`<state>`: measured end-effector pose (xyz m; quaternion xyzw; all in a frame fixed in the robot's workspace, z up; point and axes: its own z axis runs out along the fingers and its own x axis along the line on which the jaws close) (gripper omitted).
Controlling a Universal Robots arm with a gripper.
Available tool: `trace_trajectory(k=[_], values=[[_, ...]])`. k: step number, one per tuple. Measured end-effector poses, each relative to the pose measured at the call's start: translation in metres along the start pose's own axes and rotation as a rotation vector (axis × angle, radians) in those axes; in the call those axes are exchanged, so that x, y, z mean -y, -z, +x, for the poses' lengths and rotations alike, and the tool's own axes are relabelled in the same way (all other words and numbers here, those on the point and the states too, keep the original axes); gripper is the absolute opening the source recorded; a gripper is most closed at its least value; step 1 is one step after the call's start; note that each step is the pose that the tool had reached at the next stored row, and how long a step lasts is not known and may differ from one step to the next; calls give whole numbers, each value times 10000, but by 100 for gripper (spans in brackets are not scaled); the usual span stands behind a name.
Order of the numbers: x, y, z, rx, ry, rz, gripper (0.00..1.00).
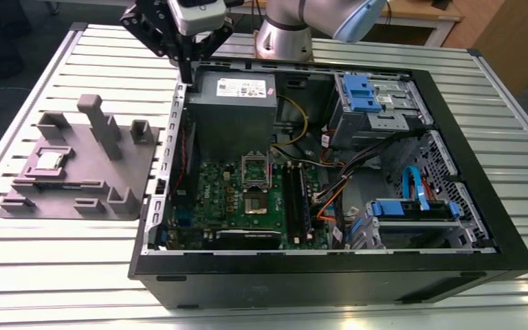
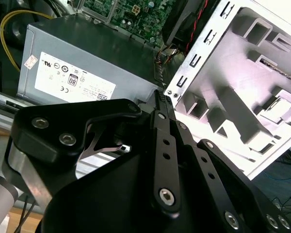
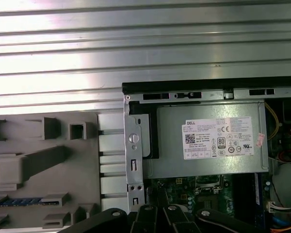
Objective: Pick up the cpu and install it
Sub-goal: 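Reach for the cpu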
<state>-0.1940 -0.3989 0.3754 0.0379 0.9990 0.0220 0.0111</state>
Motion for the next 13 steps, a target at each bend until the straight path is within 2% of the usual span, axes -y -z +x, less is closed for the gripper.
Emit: trace_trajectory(k=[13], values=[[5, -12, 58, -3, 0, 0, 11]])
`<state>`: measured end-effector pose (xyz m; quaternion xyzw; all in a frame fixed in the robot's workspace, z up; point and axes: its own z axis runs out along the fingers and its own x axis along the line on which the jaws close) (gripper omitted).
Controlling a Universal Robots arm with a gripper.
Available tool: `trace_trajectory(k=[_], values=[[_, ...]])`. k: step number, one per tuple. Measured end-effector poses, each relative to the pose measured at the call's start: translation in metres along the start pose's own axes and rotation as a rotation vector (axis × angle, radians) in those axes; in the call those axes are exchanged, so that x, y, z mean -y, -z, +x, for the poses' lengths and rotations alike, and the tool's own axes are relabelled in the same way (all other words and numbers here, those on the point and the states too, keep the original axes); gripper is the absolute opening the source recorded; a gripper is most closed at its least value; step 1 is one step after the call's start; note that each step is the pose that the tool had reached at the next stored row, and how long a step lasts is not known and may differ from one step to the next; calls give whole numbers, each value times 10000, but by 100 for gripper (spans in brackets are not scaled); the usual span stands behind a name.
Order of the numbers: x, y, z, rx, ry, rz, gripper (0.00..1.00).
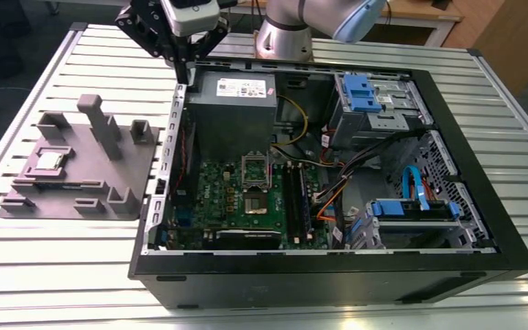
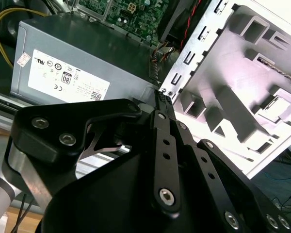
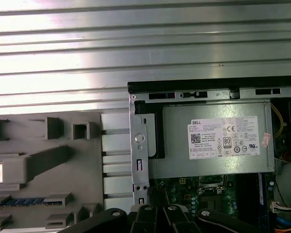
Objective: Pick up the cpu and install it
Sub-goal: 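Reach for the cpu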
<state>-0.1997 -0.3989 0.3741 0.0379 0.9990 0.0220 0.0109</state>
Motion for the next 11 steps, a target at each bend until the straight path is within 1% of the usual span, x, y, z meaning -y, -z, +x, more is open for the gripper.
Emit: trace_trajectory(k=[11], values=[[5, -9, 55, -1, 0, 0, 11]])
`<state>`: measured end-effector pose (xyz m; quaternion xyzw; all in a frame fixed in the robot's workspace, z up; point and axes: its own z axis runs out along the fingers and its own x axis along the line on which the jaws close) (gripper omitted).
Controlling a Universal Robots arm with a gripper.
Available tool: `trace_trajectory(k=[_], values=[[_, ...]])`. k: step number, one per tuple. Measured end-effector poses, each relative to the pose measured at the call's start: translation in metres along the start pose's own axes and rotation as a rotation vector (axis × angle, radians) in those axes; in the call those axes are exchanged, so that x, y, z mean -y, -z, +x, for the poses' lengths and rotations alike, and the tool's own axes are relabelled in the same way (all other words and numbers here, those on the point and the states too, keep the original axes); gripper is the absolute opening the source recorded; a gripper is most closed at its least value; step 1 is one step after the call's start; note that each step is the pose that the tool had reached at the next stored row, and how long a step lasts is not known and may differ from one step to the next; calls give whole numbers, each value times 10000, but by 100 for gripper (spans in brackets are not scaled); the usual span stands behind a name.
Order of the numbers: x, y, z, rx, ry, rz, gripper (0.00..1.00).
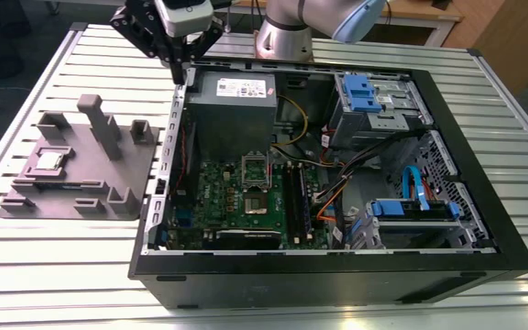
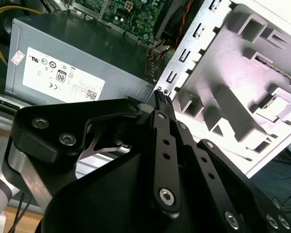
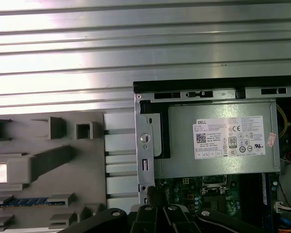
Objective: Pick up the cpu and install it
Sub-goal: 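Reach for the cpu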
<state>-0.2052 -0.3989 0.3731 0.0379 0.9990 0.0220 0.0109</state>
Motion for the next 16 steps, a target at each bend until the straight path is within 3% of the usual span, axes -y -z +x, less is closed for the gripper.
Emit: trace_trajectory(k=[16], values=[[7, -13, 82, -1, 0, 0, 11]])
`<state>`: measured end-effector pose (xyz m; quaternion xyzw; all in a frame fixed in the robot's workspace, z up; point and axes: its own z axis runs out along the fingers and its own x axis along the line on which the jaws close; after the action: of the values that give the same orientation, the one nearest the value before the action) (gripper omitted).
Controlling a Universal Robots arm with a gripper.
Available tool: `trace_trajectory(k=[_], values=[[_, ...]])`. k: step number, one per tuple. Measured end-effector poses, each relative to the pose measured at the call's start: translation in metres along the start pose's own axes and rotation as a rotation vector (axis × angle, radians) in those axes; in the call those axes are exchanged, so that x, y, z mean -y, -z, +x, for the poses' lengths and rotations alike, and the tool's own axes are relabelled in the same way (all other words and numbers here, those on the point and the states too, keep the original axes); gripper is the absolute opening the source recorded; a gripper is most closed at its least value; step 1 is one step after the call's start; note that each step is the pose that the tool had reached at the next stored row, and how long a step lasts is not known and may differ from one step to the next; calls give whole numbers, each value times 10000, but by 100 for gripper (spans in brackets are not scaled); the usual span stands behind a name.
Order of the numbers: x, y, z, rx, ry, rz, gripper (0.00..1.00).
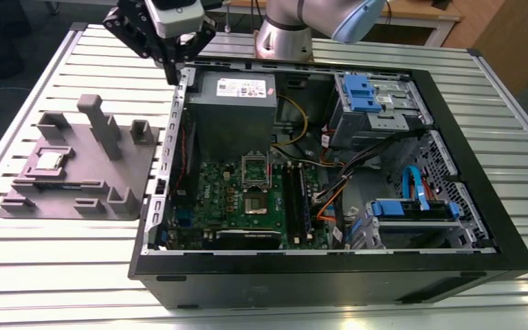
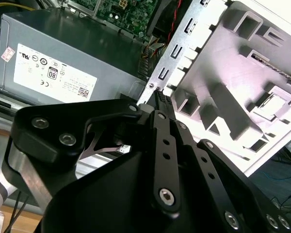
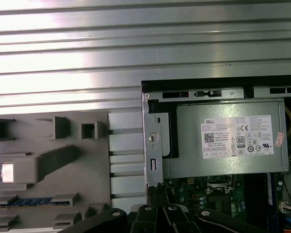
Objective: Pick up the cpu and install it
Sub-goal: 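Reach for the cpu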
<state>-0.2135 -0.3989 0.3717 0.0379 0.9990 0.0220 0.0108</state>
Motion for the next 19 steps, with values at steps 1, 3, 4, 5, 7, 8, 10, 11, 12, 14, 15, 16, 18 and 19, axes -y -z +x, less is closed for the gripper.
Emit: trace_trajectory(k=[1, 3, 4, 5, 7, 8, 10, 11, 12, 14, 15, 16, 18, 19], values=[[0, -1, 5, 0, 0, 0, 11], [1, -2, 16, 0, 0, 0, 11], [2, -3, 22, -1, 0, 0, 11], [2, -4, 27, -1, 1, 0, 11], [3, -5, 38, -1, 0, 0, 11], [4, -6, 44, -1, 0, 0, 11], [5, -7, 55, -1, 0, 1, 11], [5, -8, 60, -1, 0, 0, 11], [6, -9, 66, -1, 0, 0, 11], [6, -10, 76, -1, 0, 0, 11], [7, -11, 82, -1, 0, 0, 11], [7, -12, 88, -1, 0, 0, 11], [8, -13, 99, -1, 0, 1, 11], [9, -14, 105, -1, 0, 1, 11]])
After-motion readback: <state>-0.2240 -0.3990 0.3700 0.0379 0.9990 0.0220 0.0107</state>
